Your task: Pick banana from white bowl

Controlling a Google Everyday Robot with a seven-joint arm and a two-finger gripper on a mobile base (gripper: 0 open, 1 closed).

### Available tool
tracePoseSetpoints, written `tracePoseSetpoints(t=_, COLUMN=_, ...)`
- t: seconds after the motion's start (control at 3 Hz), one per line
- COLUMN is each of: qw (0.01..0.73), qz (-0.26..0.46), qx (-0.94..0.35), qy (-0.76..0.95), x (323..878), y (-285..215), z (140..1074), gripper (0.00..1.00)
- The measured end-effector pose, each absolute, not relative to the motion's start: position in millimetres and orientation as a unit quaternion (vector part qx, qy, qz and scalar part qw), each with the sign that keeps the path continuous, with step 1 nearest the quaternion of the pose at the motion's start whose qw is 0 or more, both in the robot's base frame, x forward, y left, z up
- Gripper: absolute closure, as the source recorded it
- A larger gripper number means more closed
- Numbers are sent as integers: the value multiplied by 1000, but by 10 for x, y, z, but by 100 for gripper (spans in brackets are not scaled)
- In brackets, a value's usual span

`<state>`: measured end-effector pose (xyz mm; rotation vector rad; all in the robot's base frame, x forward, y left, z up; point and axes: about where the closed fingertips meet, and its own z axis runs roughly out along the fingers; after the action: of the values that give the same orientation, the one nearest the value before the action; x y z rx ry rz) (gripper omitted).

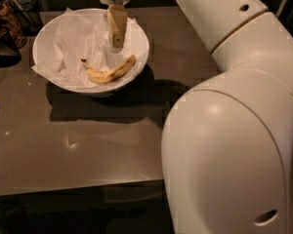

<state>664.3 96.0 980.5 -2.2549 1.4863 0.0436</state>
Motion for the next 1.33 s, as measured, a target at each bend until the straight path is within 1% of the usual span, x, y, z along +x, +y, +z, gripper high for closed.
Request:
tracePoseSetpoints(t=0.33, qw=228, qz=42, qx=-803, qy=549, x=6671, y=939, z=9710, gripper=0)
tracePoseSetpoints(t=1.33, qw=194, qz=33, qx=-801, qy=565, x=6628, y=939, z=9455, gripper=0)
